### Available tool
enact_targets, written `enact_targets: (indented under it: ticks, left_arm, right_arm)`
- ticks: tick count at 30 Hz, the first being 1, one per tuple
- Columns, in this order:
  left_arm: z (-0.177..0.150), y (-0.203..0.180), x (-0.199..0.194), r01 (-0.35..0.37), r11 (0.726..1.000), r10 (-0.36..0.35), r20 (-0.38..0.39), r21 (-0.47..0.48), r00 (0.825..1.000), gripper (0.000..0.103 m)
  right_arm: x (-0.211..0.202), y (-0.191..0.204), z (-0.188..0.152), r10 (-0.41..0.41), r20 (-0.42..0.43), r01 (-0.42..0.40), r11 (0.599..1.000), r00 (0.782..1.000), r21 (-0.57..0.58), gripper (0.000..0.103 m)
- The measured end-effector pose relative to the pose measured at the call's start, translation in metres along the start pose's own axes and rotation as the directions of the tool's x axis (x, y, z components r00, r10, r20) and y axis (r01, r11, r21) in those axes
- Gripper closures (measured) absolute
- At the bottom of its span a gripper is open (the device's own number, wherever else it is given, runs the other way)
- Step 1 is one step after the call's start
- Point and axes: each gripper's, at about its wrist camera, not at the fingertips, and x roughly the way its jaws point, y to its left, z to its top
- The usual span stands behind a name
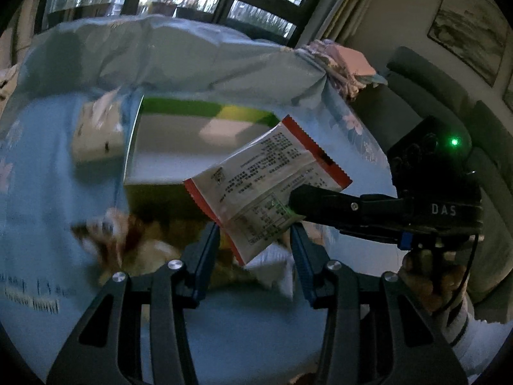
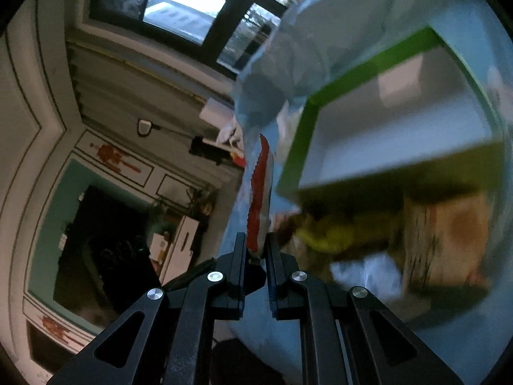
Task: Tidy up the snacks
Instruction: 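Lift the white-and-red wrapper over the green box and release it inside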
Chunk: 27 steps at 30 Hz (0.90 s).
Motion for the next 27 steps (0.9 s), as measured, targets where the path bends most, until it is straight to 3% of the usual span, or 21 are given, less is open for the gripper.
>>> enact_targets:
  ticks: [17,27]
  left_arm:
    - [0.082,0.045,0.078,0.072,0.997,-0.071,0.01,-0.034,0.997,0.057]
    - [0.093,0.066,0.126,0.069,0.994,-0.075,-0.067,-0.089,0.995,0.057]
  right_arm:
    - [0.027,-0.026,0.086,-0.1,0.069,0.101,0.995,0.993,-0.019,0.09]
    - [0.056,-0.06,0.112,-0.181,0.021,0.18,0.983,0.983,0.025,0.09]
